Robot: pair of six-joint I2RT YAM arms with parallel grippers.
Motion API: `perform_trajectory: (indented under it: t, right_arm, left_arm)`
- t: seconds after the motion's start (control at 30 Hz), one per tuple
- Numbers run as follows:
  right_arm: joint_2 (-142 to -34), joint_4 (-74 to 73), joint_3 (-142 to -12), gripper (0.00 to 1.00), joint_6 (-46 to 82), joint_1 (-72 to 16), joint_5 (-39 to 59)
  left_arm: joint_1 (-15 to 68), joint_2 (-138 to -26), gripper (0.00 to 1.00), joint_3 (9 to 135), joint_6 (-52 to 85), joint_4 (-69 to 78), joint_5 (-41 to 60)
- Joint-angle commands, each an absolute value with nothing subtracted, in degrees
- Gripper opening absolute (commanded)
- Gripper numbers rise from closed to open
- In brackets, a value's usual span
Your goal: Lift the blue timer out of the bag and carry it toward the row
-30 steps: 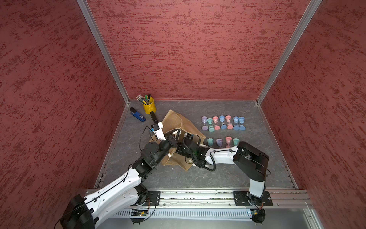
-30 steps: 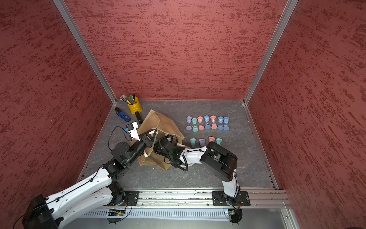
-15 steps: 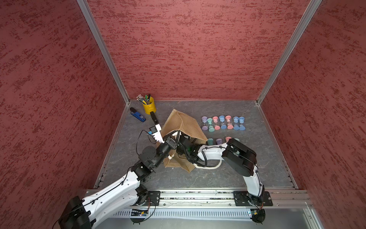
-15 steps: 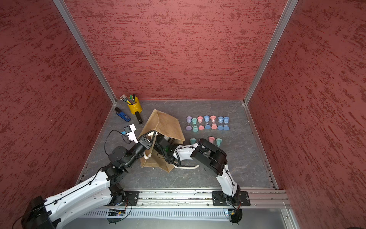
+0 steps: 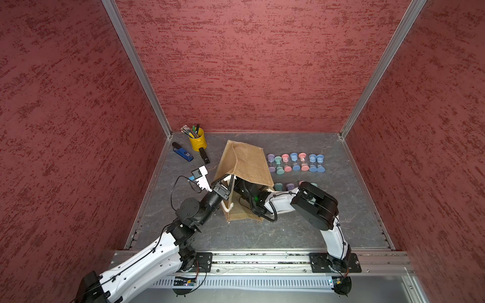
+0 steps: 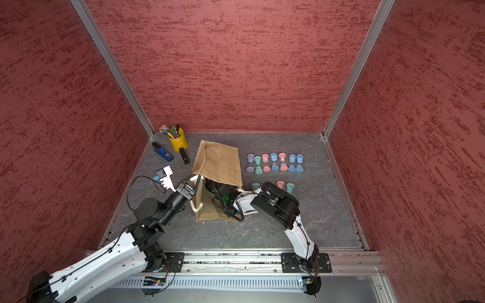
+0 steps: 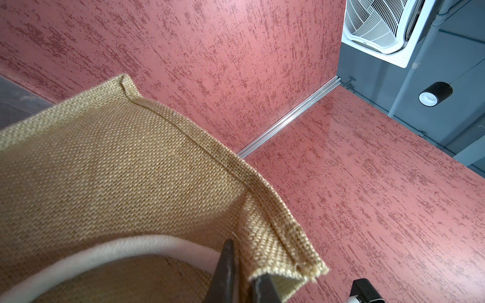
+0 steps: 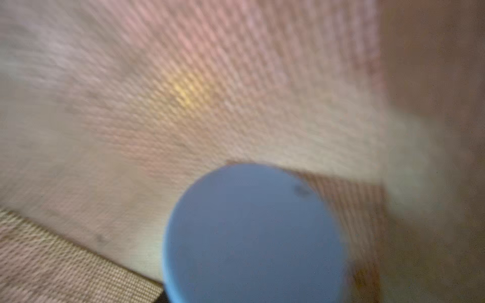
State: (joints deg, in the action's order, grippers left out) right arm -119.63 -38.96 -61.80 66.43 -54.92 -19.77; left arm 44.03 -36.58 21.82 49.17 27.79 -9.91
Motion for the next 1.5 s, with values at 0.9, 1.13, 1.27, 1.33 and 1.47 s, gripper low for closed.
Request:
perform_trajectory:
  t: [0.9, 1.13, 1.27, 1.33, 1.47]
  right_arm:
    - [-70.52, -41.95, -34.14, 0.2, 20.0, -63.26, -9.2]
    - [-48.18, -19.58, -36.26, 0.2, 22.05, -58.38, -13.59]
    - [-38.68, -0.7, -40.9, 0.2, 25.04, -47.39, -13.81]
    - [-36.1, 7.11, -43.31, 0.21, 25.26, -41.8, -13.61]
    - [-37.93, 22.1, -49.33, 0.22, 24.93, -28.72, -12.08]
  left_arm:
    - [41.05, -48.12, 0.0, 34.55, 48.68, 10.53, -26.72]
    - [39.2, -54.63, 0.0, 38.02, 49.94, 9.06, -28.3]
    - [36.52, -59.71, 0.0, 40.47, 51.03, 9.33, -26.15]
    - [35.57, -62.08, 0.0, 42.01, 51.45, 9.05, -25.94]
    - [33.83, -66.97, 0.0, 44.46, 50.91, 11.78, -25.17]
